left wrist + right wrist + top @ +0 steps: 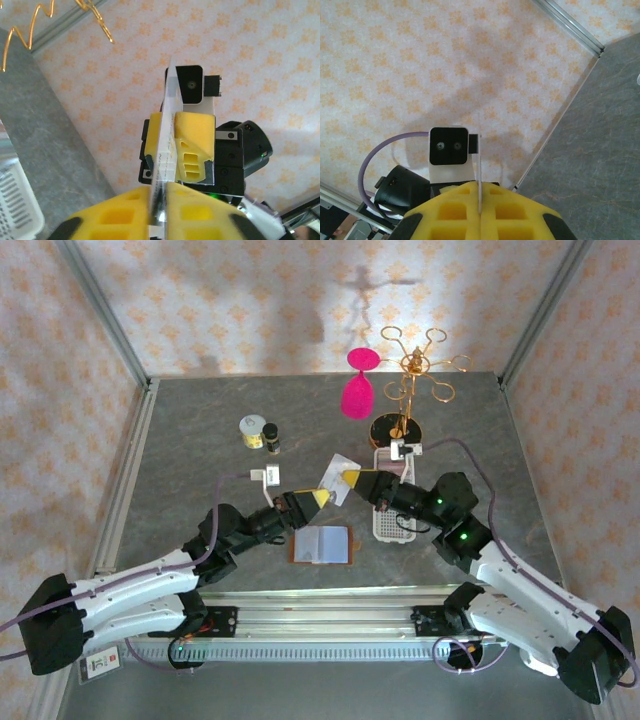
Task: Put the credit cards into the card holder
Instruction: Pick up the credit card from the storage box.
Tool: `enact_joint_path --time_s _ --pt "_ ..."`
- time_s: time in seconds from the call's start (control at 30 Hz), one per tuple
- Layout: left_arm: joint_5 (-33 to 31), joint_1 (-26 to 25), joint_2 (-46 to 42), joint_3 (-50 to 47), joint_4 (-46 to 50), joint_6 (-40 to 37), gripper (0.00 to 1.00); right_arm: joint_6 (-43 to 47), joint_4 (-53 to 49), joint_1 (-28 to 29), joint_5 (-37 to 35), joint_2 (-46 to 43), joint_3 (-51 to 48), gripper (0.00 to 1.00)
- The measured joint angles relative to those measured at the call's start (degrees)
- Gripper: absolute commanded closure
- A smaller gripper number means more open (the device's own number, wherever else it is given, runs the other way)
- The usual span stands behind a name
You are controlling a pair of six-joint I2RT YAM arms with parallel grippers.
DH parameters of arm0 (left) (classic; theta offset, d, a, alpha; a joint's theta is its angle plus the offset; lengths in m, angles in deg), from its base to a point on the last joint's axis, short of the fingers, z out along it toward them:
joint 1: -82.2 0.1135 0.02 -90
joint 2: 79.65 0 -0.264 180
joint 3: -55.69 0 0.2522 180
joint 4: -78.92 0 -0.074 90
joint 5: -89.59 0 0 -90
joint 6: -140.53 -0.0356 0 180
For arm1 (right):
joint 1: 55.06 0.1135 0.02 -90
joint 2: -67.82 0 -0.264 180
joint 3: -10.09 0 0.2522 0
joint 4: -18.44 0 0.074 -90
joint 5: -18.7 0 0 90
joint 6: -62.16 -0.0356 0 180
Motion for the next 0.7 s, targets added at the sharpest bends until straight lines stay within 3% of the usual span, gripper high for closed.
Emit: enact_joint_path --time_s 0.07,0.1,0.17,0.43,0.7 --pt "-0.1 -0.3 -0.3 -0.1 -0.7 0.3 1.00 -1.0 0.7 0.0 -0.3 0.0 -0.4 0.69" --pt "-0.2 -0.4 -0.5 -0.2 -0.9 0.6 1.00 -1.7 1.2 0.4 -1.0 -0.2 -0.7 0.58" --pt "-0.7 -0.9 -1.2 -0.9 -1.8 1.0 1.00 -3.0 2.6 1.1 -2.9 -0.6 -1.9 0.52" --pt "-5.6 -1.0 -2.9 -3.0 -4.8 2.3 1.00 -7.1 9.7 6.5 -11.5 -3.1 -7.4 0.57" --pt "-7.0 -1.0 -2.9 -3.4 -6.8 3.9 1.00 -8.1 15.6 9.1 -13.4 0.1 -7.4 0.59"
